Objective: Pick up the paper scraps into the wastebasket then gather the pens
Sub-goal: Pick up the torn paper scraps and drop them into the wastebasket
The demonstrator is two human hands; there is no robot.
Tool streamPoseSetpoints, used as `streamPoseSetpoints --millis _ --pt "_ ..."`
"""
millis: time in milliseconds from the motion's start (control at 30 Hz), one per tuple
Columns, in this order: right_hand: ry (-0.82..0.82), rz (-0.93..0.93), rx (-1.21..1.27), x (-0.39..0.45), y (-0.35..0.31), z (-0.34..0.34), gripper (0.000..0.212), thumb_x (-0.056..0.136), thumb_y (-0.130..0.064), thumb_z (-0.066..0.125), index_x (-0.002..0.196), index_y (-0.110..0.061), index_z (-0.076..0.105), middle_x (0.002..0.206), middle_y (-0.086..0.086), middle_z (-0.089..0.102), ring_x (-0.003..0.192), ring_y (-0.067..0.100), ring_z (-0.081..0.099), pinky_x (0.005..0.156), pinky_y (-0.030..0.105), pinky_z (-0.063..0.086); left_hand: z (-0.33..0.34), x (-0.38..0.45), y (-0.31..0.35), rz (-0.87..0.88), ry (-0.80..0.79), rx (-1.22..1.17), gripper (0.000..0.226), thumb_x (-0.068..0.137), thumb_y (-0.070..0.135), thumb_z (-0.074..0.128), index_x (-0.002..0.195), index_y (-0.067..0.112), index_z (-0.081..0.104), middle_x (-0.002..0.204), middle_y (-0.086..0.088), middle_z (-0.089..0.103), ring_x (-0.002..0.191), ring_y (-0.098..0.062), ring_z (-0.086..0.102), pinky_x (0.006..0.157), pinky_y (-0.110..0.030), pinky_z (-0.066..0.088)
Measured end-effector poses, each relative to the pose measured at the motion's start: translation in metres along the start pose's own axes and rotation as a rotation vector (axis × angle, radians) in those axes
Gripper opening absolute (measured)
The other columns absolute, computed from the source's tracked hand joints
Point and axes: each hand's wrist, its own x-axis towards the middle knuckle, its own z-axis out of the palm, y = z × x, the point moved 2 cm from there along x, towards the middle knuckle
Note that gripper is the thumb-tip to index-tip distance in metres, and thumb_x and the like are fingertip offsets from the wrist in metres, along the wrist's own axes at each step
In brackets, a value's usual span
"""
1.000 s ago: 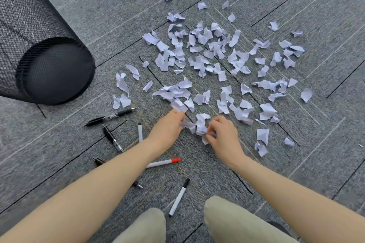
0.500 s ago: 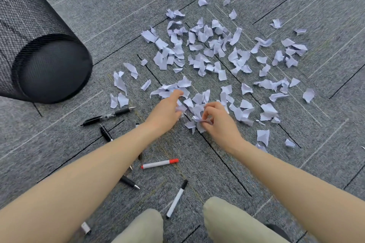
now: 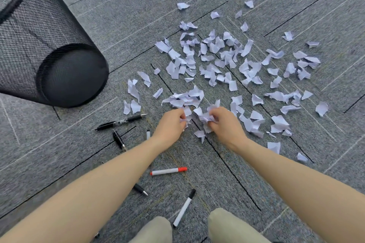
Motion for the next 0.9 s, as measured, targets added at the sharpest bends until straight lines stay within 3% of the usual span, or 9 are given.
streamPoseSetpoints --millis 100,267,333,433,500,567,667,800,900 --pt "0.014 0.102 0.068 -0.004 0.004 -0.004 0.027 0.088 -0.016 0.059 0.064 -0.023 0.052 0.066 -0.008 0.055 0.057 0.008 0.048 0.052 0.022 0.034 -0.012 -0.010 -0.011 -0.022 0.039 -0.057 0.009 0.092 0.014 0.052 0.090 0.008 0.059 0.069 0.001 0.052 0.052 -0.010 0.038 0.050 -0.024 0.031" --pt "0.085 0.249 0.351 -0.011 0.010 -0.018 0.010 0.086 -0.018 0.062 0.080 -0.010 0.064 0.063 0.003 0.058 0.049 0.014 0.038 0.049 0.025 0.028 -0.054 -0.038 -0.004 0.043 0.173 -0.186 0.010 0.091 0.018 0.056 0.081 0.017 0.056 0.061 0.009 0.049 0.050 -0.006 0.039 0.047 -0.013 0.031" --pt "0.114 0.233 0.456 -0.010 -0.006 -0.032 0.014 0.083 -0.021 0.066 0.084 -0.007 0.068 0.061 0.005 0.057 0.048 0.013 0.037 0.049 0.027 0.029 -0.081 -0.051 0.006 0.079 0.244 -0.274 0.009 0.089 0.019 0.059 0.080 0.018 0.058 0.062 0.006 0.052 0.050 -0.007 0.040 0.052 -0.018 0.035" --pt "0.081 0.102 0.592 -0.003 -0.072 -0.062 0.009 0.081 -0.025 0.069 0.082 -0.016 0.067 0.054 -0.007 0.057 0.042 0.006 0.038 0.041 0.016 0.032 -0.148 -0.077 0.025 0.180 0.459 -0.359 0.016 0.085 0.019 0.065 0.073 0.026 0.058 0.058 0.011 0.055 0.047 -0.001 0.040 0.050 -0.016 0.036" --pt "0.047 -0.039 0.658 0.004 -0.135 -0.083 0.009 0.078 -0.029 0.069 0.079 -0.021 0.064 0.061 -0.010 0.063 0.049 0.000 0.050 0.046 0.011 0.039 -0.208 -0.097 0.035 0.272 0.617 -0.444 0.021 0.083 0.015 0.068 0.071 0.028 0.057 0.067 0.012 0.063 0.053 -0.003 0.050 0.056 -0.017 0.043" --pt "0.049 -0.211 0.688 0.014 -0.199 -0.100 0.019 0.073 -0.038 0.070 0.079 -0.020 0.065 0.072 -0.003 0.068 0.065 0.005 0.060 0.053 0.016 0.045 -0.269 -0.113 0.036 0.336 0.798 -0.488 0.020 0.081 0.014 0.067 0.072 0.028 0.057 0.079 0.008 0.068 0.061 -0.008 0.058 0.066 -0.026 0.051" --pt "0.089 -0.411 0.678 0.033 -0.290 -0.106 0.022 0.076 -0.038 0.071 0.072 -0.018 0.064 0.067 -0.001 0.063 0.066 0.012 0.056 0.059 0.027 0.043 -0.348 -0.123 0.020 0.280 1.024 -0.408 0.019 0.082 0.017 0.065 0.069 0.028 0.056 0.061 0.013 0.065 0.053 0.001 0.060 0.065 -0.026 0.054" --pt "0.129 -0.514 0.524 0.062 -0.379 -0.076 0.027 0.083 -0.028 0.066 0.078 -0.002 0.063 0.066 0.003 0.056 0.064 0.015 0.050 0.060 0.030 0.039 -0.388 -0.096 -0.022 -0.017 0.897 -0.305 0.020 0.081 0.013 0.061 0.062 0.021 0.058 0.046 0.007 0.061 0.058 -0.017 0.063 0.078 -0.041 0.057" --pt "0.128 -0.456 0.240 0.075 -0.398 -0.046 0.028 0.081 -0.038 0.063 0.094 -0.014 0.063 0.087 0.000 0.064 0.087 0.021 0.062 0.073 0.030 0.045 -0.377 -0.078 -0.046 -0.246 0.704 -0.045 0.020 0.086 0.010 0.051 0.073 0.009 0.066 0.066 -0.005 0.064 0.078 -0.027 0.067 0.077 -0.030 0.054"
